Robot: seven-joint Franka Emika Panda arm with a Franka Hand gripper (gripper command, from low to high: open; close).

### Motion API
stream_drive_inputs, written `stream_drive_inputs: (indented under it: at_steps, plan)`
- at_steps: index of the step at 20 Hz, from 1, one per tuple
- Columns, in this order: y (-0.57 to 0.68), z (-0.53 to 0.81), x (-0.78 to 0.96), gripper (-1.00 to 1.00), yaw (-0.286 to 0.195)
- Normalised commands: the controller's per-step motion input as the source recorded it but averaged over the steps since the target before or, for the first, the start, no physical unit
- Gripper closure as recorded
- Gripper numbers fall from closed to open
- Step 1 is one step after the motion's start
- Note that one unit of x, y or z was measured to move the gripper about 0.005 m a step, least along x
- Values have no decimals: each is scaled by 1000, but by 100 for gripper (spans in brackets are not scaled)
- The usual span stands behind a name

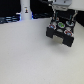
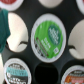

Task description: Open the kcup holder, insert the kcup into the holder, and close the kcup holder

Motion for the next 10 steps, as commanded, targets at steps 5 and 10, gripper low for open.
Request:
stream_drive_inputs:
  at_steps: [5, 10]
  plan:
    - [-507, 198, 721, -100, 0]
    - [-434, 100, 774, -100, 2]
